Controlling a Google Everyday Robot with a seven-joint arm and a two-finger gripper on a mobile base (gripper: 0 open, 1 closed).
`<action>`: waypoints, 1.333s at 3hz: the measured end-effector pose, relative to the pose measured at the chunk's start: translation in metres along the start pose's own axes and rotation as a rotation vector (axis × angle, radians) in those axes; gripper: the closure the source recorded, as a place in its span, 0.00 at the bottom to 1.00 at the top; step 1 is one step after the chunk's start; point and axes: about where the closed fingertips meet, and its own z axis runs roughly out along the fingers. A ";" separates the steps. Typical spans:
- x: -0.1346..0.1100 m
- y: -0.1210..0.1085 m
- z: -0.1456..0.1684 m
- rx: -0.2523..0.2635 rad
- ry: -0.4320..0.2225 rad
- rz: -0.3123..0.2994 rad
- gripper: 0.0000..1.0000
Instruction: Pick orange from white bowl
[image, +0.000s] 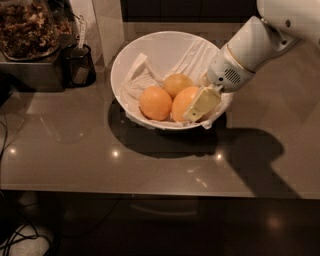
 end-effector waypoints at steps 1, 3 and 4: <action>-0.010 0.014 -0.023 -0.021 -0.077 -0.066 1.00; -0.039 0.038 -0.065 -0.103 -0.299 -0.172 1.00; -0.040 0.052 -0.087 -0.132 -0.398 -0.191 1.00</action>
Offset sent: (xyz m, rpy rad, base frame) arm -0.0397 0.0022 0.0935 0.3026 -0.1381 0.1753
